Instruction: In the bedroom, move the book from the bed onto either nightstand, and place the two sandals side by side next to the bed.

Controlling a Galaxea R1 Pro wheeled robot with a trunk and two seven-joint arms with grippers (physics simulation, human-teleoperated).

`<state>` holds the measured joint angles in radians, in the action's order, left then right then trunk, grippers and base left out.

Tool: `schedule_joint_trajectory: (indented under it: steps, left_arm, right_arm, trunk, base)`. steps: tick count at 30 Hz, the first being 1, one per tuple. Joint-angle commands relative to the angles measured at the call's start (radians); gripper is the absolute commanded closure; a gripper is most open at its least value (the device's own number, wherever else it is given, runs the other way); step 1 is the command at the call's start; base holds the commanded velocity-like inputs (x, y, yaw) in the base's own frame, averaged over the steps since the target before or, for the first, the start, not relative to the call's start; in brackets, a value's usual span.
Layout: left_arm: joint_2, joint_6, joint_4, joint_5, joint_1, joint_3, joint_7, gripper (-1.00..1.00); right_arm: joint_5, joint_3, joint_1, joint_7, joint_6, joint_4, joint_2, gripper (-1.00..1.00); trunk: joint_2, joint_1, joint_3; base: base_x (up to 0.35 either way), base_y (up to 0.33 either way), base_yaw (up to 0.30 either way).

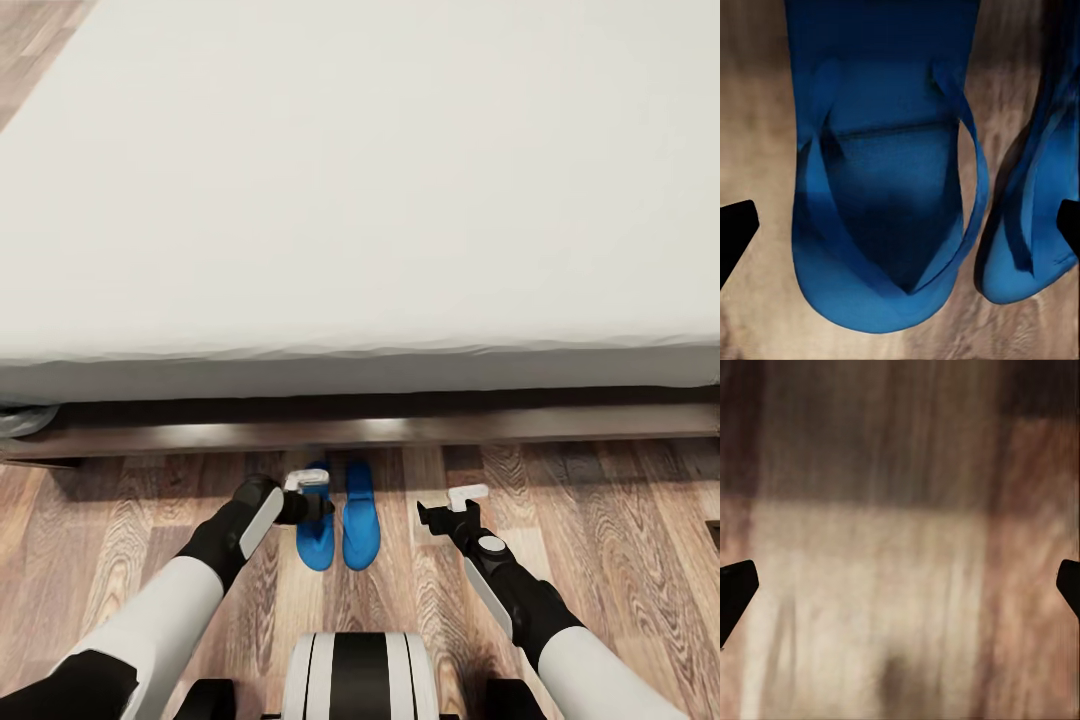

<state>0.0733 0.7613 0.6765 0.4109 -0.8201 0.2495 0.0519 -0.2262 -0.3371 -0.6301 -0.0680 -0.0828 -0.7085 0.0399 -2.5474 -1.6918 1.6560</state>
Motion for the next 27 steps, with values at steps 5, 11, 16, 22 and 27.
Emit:
schedule_joint_trajectory:
  steps: [5,11,16,22,27]
  left_arm:
    - [-0.014,0.005,0.056,0.007,0.013,0.002,0.005,-1.0]
    - [-0.019,0.033,0.069,0.007,0.02,0.002,0.005,-1.0]
    - [-0.021,0.042,0.07,0.003,0.037,0.003,0.005,-1.0]
    - [-0.04,0.044,0.071,0.004,0.046,0.003,0.005,-1.0]
    - [-0.043,0.044,0.071,0.001,0.048,0.005,0.005,-1.0]
  right_arm:
    - [-0.008,-0.007,0.0,-0.007,-0.005,-0.002,0.002,-1.0]
    - [-0.008,-0.006,0.0,-0.008,-0.005,0.001,0.002,-1.0]
    - [-0.01,-0.008,0.0,-0.009,-0.008,0.004,0.001,-1.0]
    - [-0.009,-0.008,0.0,-0.01,-0.009,0.007,0.002,-1.0]
    - [-0.009,-0.007,0.0,-0.01,-0.009,0.008,0.002,-1.0]
  trunk:
    - [0.001,0.002,-0.019]
    - [0.002,0.005,-0.042]
    - [0.004,0.007,-0.061]
    - [0.005,0.01,-0.085]
    - [0.006,0.012,-0.104]
  base:
    - [0.0,0.0,0.0]
    - [0.0,0.0,0.0]
    - [0.0,0.0,0.0]
    - [-0.05,0.0,0.0]
    - [-0.278,0.0,0.0]
